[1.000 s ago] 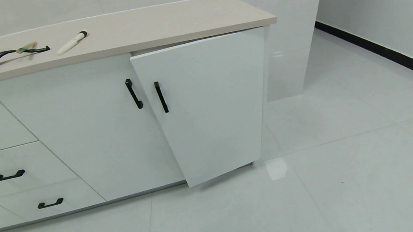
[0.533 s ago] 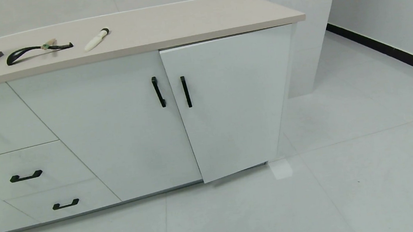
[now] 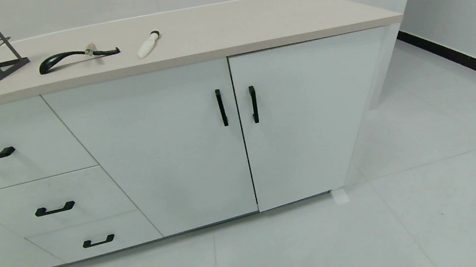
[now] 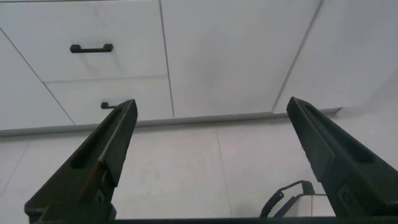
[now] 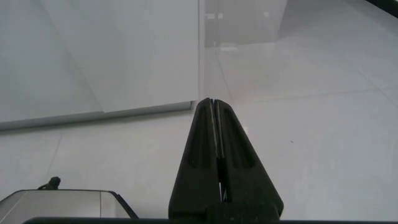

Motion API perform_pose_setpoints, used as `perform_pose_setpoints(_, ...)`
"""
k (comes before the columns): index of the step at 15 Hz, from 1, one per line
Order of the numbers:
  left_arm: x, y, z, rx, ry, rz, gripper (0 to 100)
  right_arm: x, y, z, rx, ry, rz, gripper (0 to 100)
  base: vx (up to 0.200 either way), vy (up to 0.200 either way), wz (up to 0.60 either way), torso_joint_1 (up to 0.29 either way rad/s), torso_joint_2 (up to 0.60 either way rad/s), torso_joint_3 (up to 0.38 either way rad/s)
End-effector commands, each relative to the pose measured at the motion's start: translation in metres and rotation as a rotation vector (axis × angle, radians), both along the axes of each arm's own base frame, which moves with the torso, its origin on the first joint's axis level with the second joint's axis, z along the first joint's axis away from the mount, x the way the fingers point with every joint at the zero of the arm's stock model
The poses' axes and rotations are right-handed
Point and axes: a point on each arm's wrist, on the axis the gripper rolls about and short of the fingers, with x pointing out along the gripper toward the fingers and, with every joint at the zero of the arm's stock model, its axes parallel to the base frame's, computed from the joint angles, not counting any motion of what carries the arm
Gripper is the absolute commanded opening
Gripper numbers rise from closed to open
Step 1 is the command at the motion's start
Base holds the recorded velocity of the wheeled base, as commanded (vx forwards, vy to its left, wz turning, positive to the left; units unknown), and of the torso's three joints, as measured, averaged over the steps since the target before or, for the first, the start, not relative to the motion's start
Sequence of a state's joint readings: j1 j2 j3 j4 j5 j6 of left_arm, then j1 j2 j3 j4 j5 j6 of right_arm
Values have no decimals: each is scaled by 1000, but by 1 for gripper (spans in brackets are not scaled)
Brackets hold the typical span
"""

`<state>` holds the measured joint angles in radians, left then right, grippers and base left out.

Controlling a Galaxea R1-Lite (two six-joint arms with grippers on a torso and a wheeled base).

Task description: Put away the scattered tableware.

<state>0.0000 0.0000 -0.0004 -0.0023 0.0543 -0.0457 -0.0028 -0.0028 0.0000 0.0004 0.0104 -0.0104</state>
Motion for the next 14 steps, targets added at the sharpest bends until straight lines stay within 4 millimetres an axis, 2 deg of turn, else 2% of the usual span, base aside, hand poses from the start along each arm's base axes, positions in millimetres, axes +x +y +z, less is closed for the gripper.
perform_pose_setpoints(1, 0, 0, 0, 0, -2, 1, 100, 0, 0, 0, 0, 4, 0, 0, 200, 200, 0, 7, 2, 2)
perform_pose_setpoints(4, 0, 0, 0, 0, 0, -1, 100, 0, 0, 0, -2, 4, 0, 0, 200, 200, 0, 1, 6, 1)
perform_pose_setpoints(5, 0, 0, 0, 0, 0, -1, 100, 0, 0, 0, -3, 4, 0, 0, 0, 200, 600, 2, -2, 2)
perform_pose_setpoints(14, 0, 0, 0, -2, 0, 1, 100, 0, 0, 0, -3, 4, 2, 0, 0, 0, 600, 6, 3, 2)
